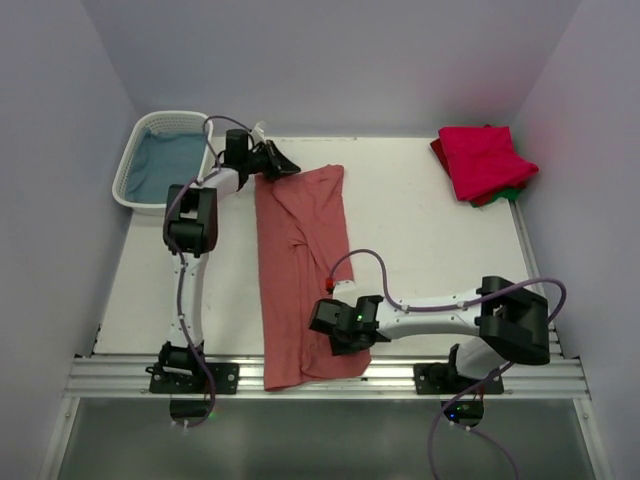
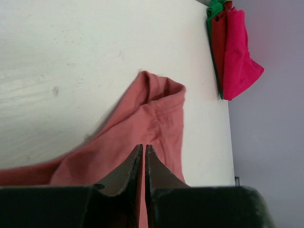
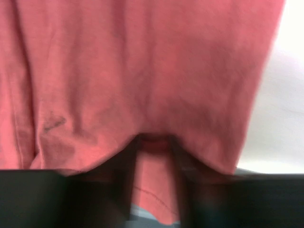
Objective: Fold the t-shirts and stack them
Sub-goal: Fold the tshirt
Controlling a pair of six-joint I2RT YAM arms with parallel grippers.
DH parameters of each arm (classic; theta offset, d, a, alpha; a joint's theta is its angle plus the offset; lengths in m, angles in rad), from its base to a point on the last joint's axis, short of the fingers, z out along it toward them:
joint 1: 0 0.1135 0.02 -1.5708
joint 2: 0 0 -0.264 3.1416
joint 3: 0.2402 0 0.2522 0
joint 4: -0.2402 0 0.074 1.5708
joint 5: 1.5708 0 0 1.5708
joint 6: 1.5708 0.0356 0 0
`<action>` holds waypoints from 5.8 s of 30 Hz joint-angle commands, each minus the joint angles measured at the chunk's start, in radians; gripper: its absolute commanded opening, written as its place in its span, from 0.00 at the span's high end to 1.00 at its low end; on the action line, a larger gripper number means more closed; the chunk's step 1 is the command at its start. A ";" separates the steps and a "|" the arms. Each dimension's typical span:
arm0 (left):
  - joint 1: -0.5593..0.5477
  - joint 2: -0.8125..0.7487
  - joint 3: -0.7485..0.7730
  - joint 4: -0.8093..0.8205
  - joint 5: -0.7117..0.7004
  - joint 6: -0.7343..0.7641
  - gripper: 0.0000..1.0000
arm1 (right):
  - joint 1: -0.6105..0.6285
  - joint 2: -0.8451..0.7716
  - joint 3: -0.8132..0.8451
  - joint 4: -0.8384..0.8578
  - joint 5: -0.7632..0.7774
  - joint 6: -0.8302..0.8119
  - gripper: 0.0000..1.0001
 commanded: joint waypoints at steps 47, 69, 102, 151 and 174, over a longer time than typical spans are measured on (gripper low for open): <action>-0.044 -1.008 -1.180 0.097 -0.380 0.133 0.98 | -0.763 1.043 1.622 -0.117 -0.662 -0.890 0.39; -0.043 -0.935 -1.191 0.131 -0.415 0.101 0.99 | -0.684 1.089 1.634 -0.177 -0.437 -1.006 0.50; -0.043 -0.804 -0.953 0.115 -0.359 0.125 0.99 | -0.967 0.974 0.821 1.499 -1.117 0.246 1.00; -0.127 -0.060 -0.721 1.453 -0.379 -0.995 0.52 | -1.038 1.224 0.929 2.150 -1.173 0.797 1.00; -0.138 -0.043 -0.637 1.390 -0.374 -0.996 1.00 | -1.052 1.224 0.912 2.157 -1.185 0.808 1.00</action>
